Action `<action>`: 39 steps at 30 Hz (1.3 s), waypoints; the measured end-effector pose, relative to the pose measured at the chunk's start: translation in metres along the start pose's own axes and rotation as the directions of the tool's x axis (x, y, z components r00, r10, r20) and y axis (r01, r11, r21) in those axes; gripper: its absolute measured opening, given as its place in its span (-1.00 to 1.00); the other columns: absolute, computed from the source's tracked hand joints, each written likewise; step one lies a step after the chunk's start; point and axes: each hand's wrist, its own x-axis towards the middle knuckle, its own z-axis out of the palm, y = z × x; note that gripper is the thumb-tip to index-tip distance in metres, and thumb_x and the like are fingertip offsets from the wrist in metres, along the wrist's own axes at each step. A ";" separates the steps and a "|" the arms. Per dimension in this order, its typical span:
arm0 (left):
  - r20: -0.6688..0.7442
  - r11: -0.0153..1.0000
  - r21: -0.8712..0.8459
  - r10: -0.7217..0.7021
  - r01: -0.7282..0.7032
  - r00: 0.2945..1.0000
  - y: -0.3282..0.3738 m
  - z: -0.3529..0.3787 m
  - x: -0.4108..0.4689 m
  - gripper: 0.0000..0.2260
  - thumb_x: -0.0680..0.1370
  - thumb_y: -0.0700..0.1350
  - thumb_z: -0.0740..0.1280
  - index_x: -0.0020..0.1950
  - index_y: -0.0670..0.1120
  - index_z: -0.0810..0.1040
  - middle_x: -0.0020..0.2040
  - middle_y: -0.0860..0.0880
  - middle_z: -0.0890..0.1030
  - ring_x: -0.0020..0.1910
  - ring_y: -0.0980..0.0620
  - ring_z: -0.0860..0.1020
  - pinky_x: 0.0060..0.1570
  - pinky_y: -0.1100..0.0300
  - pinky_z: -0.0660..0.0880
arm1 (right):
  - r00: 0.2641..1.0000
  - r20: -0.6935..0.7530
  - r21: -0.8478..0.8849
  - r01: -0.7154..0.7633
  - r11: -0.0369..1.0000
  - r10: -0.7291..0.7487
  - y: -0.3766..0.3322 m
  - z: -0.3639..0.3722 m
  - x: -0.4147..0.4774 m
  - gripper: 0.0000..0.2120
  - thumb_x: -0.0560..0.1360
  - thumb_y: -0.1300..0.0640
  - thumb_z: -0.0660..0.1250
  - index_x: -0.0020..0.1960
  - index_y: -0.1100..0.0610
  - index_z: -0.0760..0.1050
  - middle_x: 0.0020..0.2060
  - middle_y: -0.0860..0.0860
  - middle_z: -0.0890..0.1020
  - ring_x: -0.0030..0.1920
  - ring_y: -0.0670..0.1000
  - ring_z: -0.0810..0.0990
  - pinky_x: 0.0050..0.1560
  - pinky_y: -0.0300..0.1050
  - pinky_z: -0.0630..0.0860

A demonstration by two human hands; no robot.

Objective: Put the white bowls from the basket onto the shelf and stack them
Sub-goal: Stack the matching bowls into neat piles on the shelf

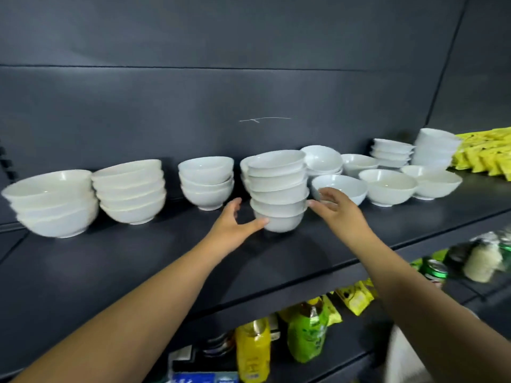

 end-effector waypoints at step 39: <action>-0.297 0.982 -0.067 0.151 -0.178 0.943 -0.043 -0.058 -0.023 0.03 0.10 0.12 0.51 0.48 0.07 0.08 0.31 0.26 0.36 0.21 0.46 0.36 0.16 0.53 0.33 | 0.916 0.387 -0.624 0.348 0.700 -0.110 -0.014 0.087 0.123 -0.43 0.45 -0.02 0.34 0.40 0.08 0.29 0.38 0.10 0.37 0.40 0.11 0.30 0.39 0.01 0.22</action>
